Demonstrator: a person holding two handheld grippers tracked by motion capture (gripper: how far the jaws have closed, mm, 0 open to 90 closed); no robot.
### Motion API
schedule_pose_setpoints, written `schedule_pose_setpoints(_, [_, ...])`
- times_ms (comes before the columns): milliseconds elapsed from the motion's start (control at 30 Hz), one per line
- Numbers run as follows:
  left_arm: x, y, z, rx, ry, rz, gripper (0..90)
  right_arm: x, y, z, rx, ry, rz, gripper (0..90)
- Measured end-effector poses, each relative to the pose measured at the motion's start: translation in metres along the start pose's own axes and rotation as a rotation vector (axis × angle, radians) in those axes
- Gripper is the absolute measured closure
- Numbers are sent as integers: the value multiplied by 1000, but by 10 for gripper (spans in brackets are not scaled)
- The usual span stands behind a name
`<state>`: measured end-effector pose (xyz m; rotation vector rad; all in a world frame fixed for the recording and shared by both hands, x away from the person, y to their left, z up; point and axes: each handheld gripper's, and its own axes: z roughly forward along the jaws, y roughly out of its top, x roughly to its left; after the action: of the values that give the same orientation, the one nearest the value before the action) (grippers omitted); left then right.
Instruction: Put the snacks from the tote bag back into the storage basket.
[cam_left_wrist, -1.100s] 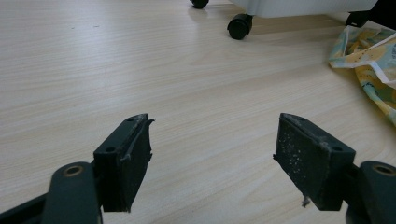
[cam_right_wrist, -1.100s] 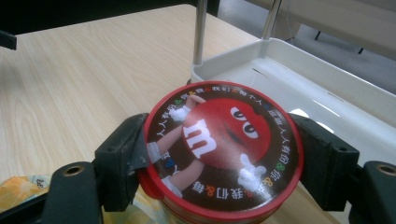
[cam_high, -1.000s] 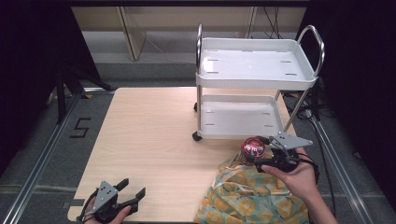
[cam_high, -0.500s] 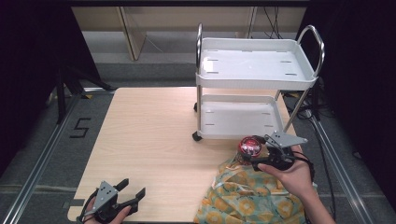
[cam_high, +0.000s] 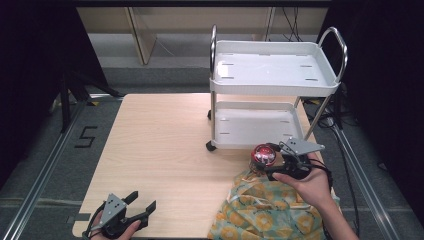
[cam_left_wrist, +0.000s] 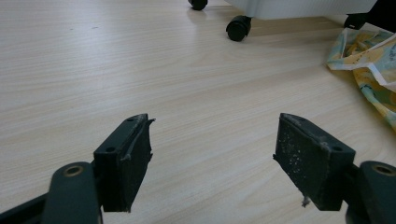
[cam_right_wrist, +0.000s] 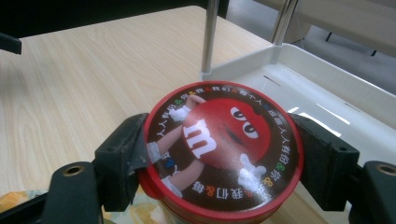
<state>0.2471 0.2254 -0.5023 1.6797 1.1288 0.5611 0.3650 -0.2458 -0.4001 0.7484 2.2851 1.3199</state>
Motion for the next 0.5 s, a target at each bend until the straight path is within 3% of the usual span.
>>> schedule_pose_setpoints(367, [1, 1, 0, 6, 3, 15, 266, -5, -1, 4, -11, -7, -5, 266])
schedule_pose_setpoints(400, [1, 1, 0, 5, 4, 16, 266, -5, -1, 4, 15, 13, 16, 266])
schedule_pose_setpoints(500, [1, 1, 0, 5, 3, 15, 266, -6, 0, 6, 8, 4, 6, 266])
